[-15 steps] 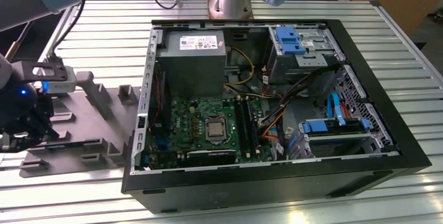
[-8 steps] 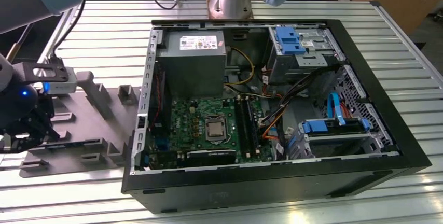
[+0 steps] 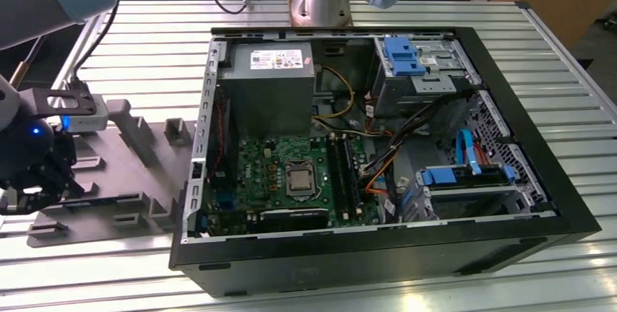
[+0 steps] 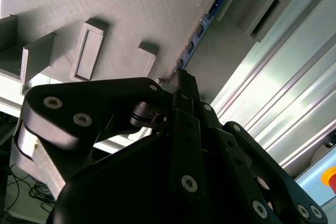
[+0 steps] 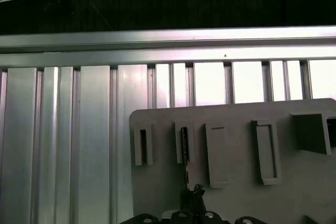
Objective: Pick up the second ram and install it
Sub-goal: 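Pick up the second ram and move it above second insertion slot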
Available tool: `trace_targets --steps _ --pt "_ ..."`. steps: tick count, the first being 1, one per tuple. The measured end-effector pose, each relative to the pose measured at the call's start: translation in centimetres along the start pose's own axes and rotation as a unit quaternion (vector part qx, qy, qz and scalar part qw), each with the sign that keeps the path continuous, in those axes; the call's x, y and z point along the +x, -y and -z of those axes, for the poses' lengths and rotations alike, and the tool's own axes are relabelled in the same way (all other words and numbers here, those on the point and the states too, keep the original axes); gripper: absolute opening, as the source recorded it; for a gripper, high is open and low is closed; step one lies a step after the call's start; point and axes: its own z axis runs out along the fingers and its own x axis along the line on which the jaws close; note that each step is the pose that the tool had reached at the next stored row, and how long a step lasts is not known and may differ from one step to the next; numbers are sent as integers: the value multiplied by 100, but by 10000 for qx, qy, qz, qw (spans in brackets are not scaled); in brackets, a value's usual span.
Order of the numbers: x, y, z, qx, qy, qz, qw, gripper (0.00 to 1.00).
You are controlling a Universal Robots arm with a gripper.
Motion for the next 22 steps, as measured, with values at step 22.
trace_targets --steps 22 --pt "3 1 -22 11 -2 78 10000 11"
